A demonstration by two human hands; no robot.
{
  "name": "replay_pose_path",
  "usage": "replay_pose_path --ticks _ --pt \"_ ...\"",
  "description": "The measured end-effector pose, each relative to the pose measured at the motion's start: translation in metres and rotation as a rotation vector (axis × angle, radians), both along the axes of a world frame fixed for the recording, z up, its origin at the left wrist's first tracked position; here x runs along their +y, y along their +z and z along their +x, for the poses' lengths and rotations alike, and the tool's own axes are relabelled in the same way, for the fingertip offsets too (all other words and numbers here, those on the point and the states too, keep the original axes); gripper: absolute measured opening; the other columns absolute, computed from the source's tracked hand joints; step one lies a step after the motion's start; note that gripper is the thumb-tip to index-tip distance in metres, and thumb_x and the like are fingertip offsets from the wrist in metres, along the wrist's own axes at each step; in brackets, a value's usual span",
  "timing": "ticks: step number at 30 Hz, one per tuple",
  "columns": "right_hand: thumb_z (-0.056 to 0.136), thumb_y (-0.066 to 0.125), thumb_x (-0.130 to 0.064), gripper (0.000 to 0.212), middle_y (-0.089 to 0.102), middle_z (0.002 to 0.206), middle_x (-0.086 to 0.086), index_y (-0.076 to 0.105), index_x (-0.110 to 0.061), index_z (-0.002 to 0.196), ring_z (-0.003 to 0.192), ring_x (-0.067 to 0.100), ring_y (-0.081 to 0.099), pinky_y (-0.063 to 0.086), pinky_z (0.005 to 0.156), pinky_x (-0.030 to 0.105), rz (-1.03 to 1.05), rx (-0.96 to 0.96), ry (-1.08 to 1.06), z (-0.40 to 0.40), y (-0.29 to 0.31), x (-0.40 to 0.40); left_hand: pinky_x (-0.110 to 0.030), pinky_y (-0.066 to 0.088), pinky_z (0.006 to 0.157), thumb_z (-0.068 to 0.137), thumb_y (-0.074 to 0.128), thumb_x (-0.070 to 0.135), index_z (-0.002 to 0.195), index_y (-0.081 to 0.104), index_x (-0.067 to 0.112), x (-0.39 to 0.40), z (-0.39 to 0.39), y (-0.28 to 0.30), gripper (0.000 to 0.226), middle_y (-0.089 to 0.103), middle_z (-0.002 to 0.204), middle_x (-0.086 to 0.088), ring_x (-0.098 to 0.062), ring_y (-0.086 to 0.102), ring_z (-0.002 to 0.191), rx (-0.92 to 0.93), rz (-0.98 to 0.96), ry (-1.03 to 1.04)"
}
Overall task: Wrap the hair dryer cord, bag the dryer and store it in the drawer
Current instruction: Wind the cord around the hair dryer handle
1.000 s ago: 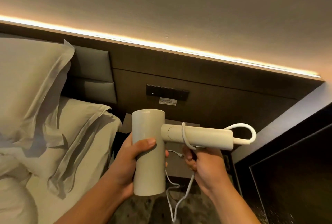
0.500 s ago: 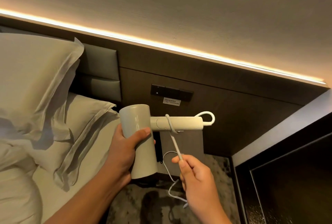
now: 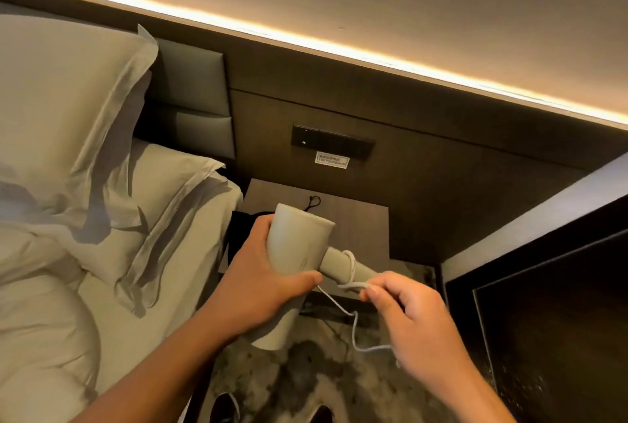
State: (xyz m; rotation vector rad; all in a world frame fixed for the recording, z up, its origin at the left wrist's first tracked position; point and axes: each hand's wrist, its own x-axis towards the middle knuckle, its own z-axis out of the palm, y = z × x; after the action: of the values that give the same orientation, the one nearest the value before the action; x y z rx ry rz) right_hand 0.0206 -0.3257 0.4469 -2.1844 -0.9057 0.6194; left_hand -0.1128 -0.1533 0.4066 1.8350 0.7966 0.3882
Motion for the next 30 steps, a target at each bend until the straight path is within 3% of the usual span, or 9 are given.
replay_pose_path --ticks 4,7,13,16,18,21,23,27,30 --pt "0.096 0.059 -0.025 0.028 0.066 0.085 -0.026 0.068 -0.038 0.073 0.085 -0.004 0.060 0.045 0.068 0.007 0.060 -0.081 0.033 0.010 0.005 -0.007 -0.013 0.044 0.063 0.061 0.084 0.057 0.111 0.031 0.059 0.005 -0.004 0.015 0.073 0.048 0.107 0.025 -0.003 0.057 0.092 0.024 -0.015 -0.075" --pt "0.092 0.063 -0.032 0.020 0.067 0.086 -0.026 0.070 -0.037 0.075 0.086 -0.004 0.060 0.046 0.071 0.007 0.093 -0.149 0.048 0.018 0.009 -0.011 -0.014 0.045 0.064 0.045 0.071 0.073 0.109 0.028 0.066 0.007 -0.004 0.028 0.077 0.049 0.108 0.025 -0.002 0.058 0.092 0.057 -0.036 -0.140" --pt "0.077 0.074 -0.046 0.015 0.069 0.076 -0.019 0.071 -0.032 0.071 0.076 0.003 0.064 0.052 0.060 0.018 0.175 -0.149 0.055 0.033 0.021 -0.012 -0.011 0.050 0.059 0.045 0.069 0.076 0.096 0.021 0.088 0.004 -0.005 0.039 0.071 0.053 0.105 0.032 0.015 0.056 0.094 0.055 -0.080 -0.282" --pt "0.065 0.078 -0.054 0.025 0.071 0.071 -0.010 0.073 -0.031 0.069 0.069 0.010 0.066 0.056 0.057 0.026 0.202 -0.042 0.071 0.042 0.026 -0.012 -0.013 0.055 0.063 0.048 0.073 0.072 0.101 0.027 0.085 0.003 -0.004 0.041 0.071 0.053 0.103 0.042 0.014 0.057 0.099 0.024 -0.129 -0.353" --pt "0.056 0.081 -0.058 0.034 0.072 0.069 -0.004 0.073 -0.027 0.068 0.064 0.012 0.066 0.056 0.054 0.027 0.206 0.056 0.103 0.048 0.027 -0.011 -0.013 0.057 0.068 0.050 0.076 0.066 0.104 0.033 0.083 0.004 -0.005 0.044 0.071 0.055 0.106 0.040 0.009 0.059 0.104 -0.012 -0.172 -0.413" --pt "0.055 0.089 -0.047 0.035 0.070 0.070 0.018 0.074 -0.018 0.068 0.062 0.023 0.059 0.049 0.058 0.035 0.261 0.284 0.160 0.057 0.019 -0.009 -0.016 0.057 0.074 0.052 0.078 0.057 0.107 0.039 0.081 0.006 -0.006 0.050 0.071 0.060 0.110 0.034 0.002 0.062 0.107 -0.062 -0.216 -0.473" --pt "0.062 0.088 -0.035 0.025 0.064 0.074 0.032 0.076 -0.016 0.071 0.066 0.030 0.053 0.044 0.061 0.040 0.281 0.427 0.216 0.060 0.016 -0.009 -0.014 0.056 0.075 0.053 0.079 0.054 0.107 0.041 0.081 0.009 -0.005 0.056 0.072 0.059 0.112 0.035 0.003 0.061 0.109 -0.085 -0.207 -0.501" --pt "0.072 0.080 -0.031 0.012 0.063 0.073 0.017 0.077 -0.021 0.078 0.064 0.030 0.051 0.043 0.053 0.028 0.329 0.508 0.215 0.065 0.018 -0.006 -0.027 0.060 0.076 0.048 0.084 0.055 0.115 0.048 0.072 0.017 -0.003 0.060 0.078 0.065 0.112 0.023 -0.013 0.067 0.108 -0.104 -0.282 -0.528" --pt "0.074 0.076 -0.037 0.013 0.066 0.072 0.012 0.078 -0.025 0.079 0.063 0.030 0.052 0.043 0.055 0.034 0.368 0.476 0.200 0.071 0.017 -0.005 -0.034 0.060 0.072 0.048 0.090 0.052 0.115 0.060 0.056 0.022 -0.006 0.057 0.074 0.071 0.107 0.006 -0.026 0.071 0.098 -0.163 -0.422 -0.542"
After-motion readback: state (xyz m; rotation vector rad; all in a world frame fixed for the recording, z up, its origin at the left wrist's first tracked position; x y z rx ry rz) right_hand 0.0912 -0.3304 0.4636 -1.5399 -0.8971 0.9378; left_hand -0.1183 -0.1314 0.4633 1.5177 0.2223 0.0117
